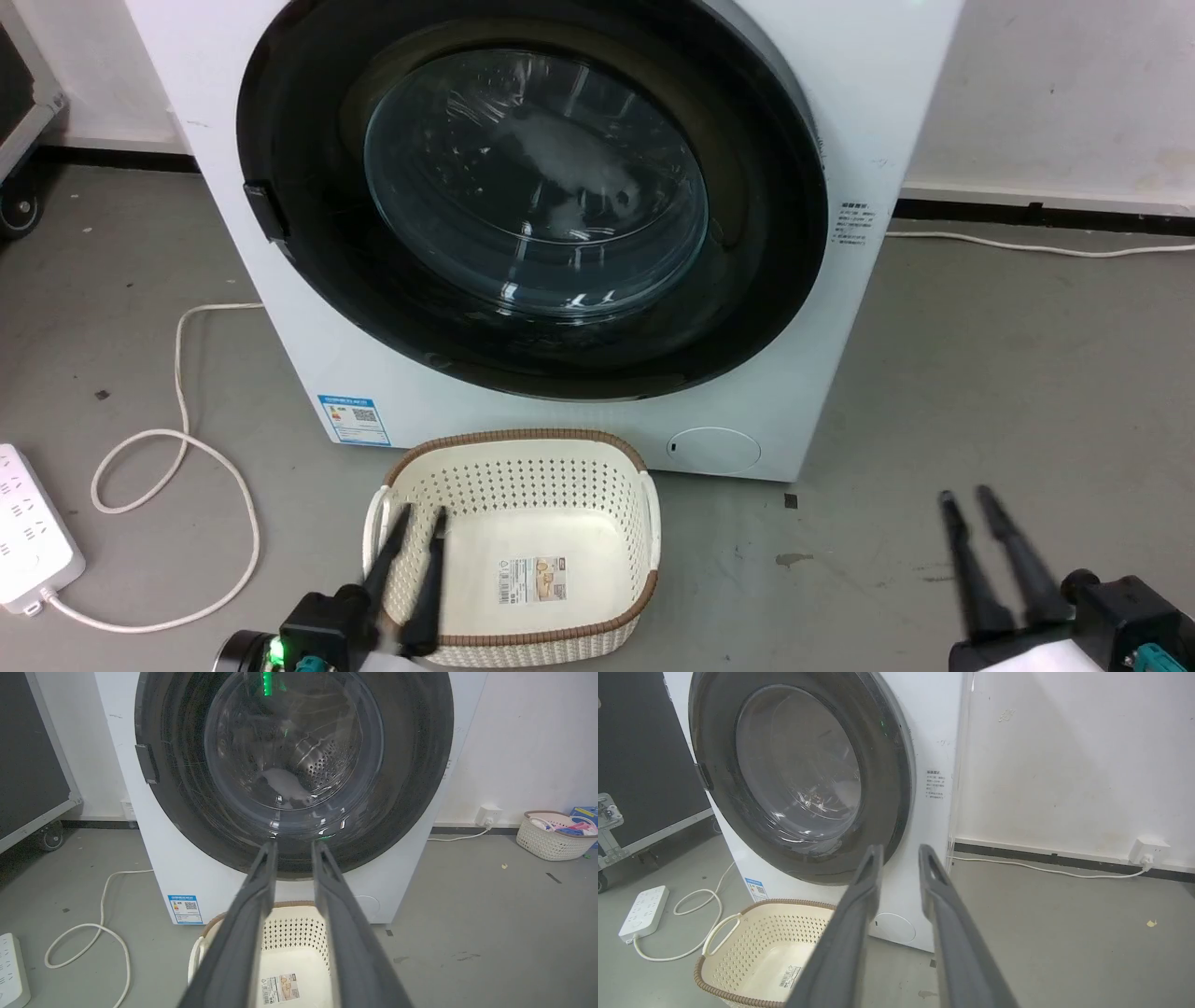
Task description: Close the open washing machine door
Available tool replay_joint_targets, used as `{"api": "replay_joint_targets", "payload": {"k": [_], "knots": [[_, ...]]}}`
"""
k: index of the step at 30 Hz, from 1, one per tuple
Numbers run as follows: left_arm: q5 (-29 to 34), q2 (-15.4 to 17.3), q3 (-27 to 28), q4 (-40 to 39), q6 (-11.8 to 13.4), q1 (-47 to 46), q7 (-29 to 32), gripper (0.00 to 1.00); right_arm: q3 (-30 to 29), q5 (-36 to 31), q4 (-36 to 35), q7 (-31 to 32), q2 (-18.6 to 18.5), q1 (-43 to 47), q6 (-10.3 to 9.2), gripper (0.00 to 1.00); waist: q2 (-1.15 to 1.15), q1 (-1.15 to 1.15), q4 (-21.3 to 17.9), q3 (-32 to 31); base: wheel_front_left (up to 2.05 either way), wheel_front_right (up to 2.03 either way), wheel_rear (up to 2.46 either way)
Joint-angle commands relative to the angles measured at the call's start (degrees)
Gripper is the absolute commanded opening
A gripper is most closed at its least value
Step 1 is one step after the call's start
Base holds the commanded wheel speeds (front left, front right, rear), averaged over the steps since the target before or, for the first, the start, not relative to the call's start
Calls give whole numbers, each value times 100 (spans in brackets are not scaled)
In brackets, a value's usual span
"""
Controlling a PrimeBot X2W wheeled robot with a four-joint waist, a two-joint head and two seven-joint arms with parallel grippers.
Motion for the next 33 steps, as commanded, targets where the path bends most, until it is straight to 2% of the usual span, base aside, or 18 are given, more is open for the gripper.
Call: {"api": "replay_joint_targets", "payload": {"k": [1,33], "knots": [[1,0,-1,-1,1,0,2,0,0,-1,1,2,0,-1,0,0,0,0,-1,0,0,0,0],[138,-11,135,-170,114,-64,357,0,60,-110,-76,334,19,-102,-1,0,0,0,-22,19,0,0,0]]}}
